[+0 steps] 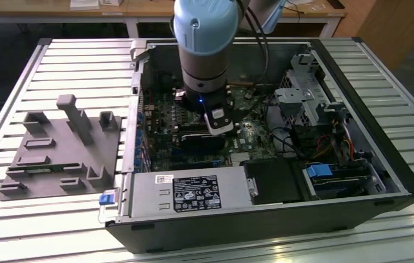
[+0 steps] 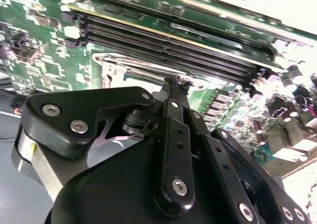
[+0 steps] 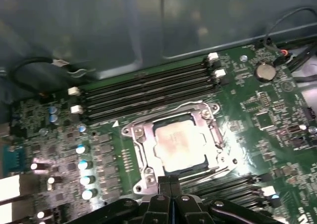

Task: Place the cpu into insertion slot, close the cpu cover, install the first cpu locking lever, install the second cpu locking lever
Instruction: 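Install the second cpu locking lever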

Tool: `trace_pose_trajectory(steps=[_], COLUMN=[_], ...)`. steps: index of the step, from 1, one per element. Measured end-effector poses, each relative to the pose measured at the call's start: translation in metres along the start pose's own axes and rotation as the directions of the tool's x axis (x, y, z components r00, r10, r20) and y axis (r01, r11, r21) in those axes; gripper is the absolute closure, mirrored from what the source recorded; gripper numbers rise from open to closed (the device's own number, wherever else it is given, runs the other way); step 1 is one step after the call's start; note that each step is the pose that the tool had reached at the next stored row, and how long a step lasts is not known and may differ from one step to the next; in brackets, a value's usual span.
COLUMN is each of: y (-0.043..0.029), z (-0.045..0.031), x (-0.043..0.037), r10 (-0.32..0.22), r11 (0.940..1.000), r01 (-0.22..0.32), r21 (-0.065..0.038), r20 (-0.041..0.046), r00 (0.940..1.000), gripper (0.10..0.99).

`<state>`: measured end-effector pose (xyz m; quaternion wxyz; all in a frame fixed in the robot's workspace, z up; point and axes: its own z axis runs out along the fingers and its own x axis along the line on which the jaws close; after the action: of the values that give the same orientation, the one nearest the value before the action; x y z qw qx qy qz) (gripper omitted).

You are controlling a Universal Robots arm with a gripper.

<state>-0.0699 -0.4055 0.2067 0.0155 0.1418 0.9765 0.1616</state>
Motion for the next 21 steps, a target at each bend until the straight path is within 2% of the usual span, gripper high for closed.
trace_pose_trajectory(steps=[2,12,21], y=[0.002,0.0167,0.035], z=[0.0007,0.0056,0.0117], x=[-0.0024,-0.0078,-0.0077], r10=[-0.001,-0.005,-0.01], r11=[1.0,0.9985,0.9948], r01=[0.001,0.004,0.007], r21=[0.007,0.055,0.102], r20=[0.002,0.0156,0.0286], r00=[1.0,0.9999,0.9995], gripper=[0.984,0.984,0.984])
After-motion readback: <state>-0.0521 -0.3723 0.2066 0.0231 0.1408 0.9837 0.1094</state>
